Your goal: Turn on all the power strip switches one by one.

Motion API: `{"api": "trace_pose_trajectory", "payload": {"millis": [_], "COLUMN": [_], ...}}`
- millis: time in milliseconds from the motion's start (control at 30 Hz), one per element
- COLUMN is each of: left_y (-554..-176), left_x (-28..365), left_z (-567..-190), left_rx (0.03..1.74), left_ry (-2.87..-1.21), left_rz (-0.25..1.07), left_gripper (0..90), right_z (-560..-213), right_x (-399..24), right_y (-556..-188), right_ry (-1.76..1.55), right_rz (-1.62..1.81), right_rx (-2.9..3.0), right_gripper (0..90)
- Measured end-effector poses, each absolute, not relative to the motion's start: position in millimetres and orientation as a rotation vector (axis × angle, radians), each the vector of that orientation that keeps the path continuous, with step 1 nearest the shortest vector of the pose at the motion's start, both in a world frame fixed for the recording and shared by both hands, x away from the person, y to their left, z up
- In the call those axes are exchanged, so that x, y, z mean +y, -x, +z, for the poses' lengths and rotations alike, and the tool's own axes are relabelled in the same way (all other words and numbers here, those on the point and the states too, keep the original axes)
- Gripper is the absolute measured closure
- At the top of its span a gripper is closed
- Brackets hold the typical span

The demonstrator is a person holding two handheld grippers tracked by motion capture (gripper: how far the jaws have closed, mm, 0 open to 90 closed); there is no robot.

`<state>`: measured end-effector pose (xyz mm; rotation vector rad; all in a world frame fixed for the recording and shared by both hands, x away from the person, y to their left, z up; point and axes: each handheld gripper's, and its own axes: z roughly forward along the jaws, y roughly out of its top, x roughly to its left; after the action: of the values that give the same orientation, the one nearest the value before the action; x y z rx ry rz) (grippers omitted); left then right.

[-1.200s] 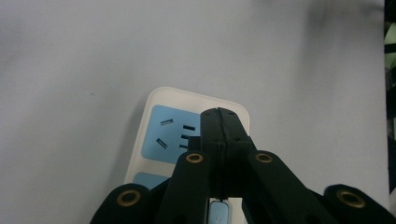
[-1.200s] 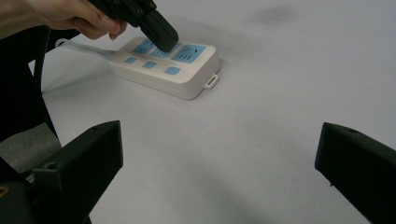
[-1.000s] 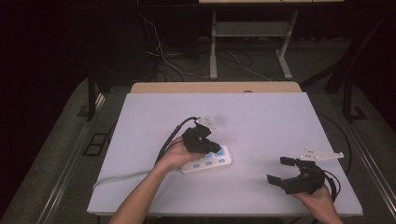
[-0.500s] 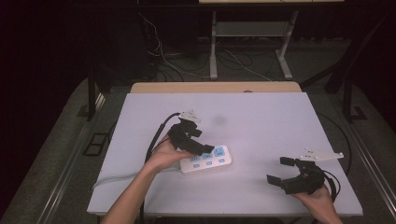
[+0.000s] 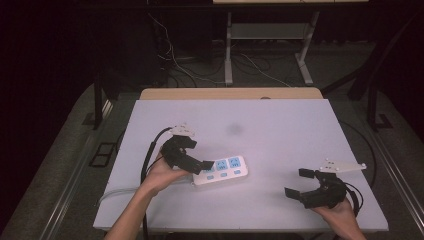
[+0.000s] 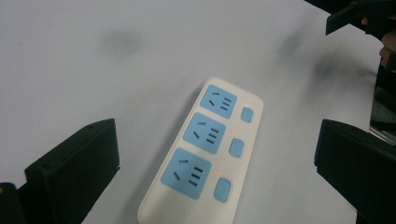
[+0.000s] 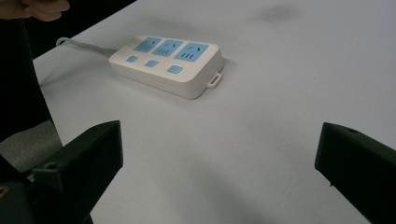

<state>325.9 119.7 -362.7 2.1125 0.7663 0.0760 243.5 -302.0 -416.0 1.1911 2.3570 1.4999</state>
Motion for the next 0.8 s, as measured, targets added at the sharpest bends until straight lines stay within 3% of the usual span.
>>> {"api": "trace_pose_trajectory", "payload": {"millis": [800], "left_y": [-279.8], "left_x": [164.2], "left_z": [-403.3], "left_rx": [0.856], "left_ry": [-1.956], "left_rz": [0.120], "left_gripper": [0.0], "right_z": [-416.6], "right_x": [-298.8], "right_y": [-242.4], "right_ry": [-1.193], "right_rz": [1.501], "right_rx": [2.369], "right_gripper": [1.0]}}
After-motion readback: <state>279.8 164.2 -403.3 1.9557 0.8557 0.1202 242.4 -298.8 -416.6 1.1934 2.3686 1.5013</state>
